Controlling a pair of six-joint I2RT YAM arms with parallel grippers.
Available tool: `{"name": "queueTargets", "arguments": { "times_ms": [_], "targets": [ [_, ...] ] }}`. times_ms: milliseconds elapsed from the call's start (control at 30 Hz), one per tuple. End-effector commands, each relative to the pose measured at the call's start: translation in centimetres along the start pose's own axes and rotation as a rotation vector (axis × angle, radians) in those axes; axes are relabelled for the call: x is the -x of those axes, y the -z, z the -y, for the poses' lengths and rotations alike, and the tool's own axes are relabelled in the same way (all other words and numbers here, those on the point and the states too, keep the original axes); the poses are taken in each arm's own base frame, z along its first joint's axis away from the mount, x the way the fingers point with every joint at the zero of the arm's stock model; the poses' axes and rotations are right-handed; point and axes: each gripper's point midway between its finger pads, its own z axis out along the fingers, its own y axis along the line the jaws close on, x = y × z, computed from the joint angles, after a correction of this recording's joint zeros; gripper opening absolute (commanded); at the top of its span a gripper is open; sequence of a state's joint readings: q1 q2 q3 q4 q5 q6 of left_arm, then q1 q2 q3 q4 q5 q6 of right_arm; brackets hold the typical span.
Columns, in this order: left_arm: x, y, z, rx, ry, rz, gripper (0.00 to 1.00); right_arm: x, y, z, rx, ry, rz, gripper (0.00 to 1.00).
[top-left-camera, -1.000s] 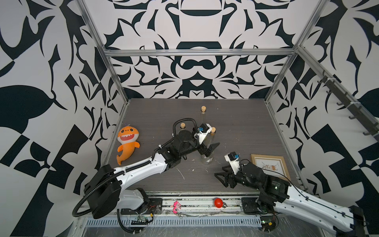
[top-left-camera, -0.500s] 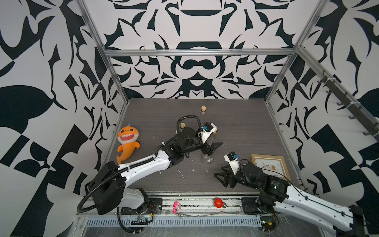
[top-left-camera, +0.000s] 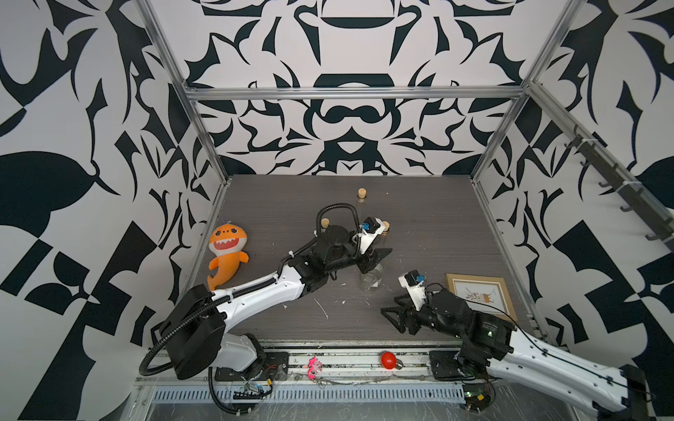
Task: Remove the label from the bottle
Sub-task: Hold the bottle at the center of the board.
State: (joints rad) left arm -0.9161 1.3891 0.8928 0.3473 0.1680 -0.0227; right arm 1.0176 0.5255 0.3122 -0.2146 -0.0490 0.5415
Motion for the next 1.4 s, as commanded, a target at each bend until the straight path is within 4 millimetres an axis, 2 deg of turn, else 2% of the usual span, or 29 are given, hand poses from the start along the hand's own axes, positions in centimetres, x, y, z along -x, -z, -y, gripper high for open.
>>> {"name": "queueTargets", "arguments": {
  "times_ms": [0, 233, 467, 500, 733, 1000, 1100, 1367],
  "targets": [
    [0.4, 0.7, 0.2, 0.000, 0.005, -0.002, 0.45, 0.7, -0.1, -0.5, 0.022, 0.011, 0.023, 0.73],
    [0.7, 1.6, 0.6, -0.011, 0.000, 0.010, 0.26, 0.7, -0.1, -0.6, 0.029, 0.012, 0.025, 0.73],
    [0.7, 2.5, 0.7, -0.002, 0.000, 0.002, 0.00, 1.3, 0.2, -0.7, 0.026, 0.008, 0.045, 0.74],
    [1.8, 3.5, 0.7, 0.012, -0.005, 0.030, 0.00, 1.5, 0.4, -0.8, 0.026, 0.007, 0.054, 0.74],
    [2.3, 6.1, -0.9, 0.144, 0.070, 0.025, 0.00, 2.4, 0.6, -1.3, 0.053, -0.012, 0.098, 0.74],
    [2.1, 9.9, -3.6, 0.350, 0.189, 0.037, 0.00, 3.3, -1.5, -2.3, 0.105, -0.119, 0.126, 0.70],
    [1.6, 10.7, -4.3, 0.404, 0.219, 0.027, 0.00, 3.6, -2.1, -2.2, 0.082, -0.117, 0.141, 0.68],
    [0.5, 12.0, -5.1, 0.491, 0.307, -0.004, 0.00, 4.3, -3.4, -3.8, 0.053, -0.060, 0.138, 0.68]
  ]
}}
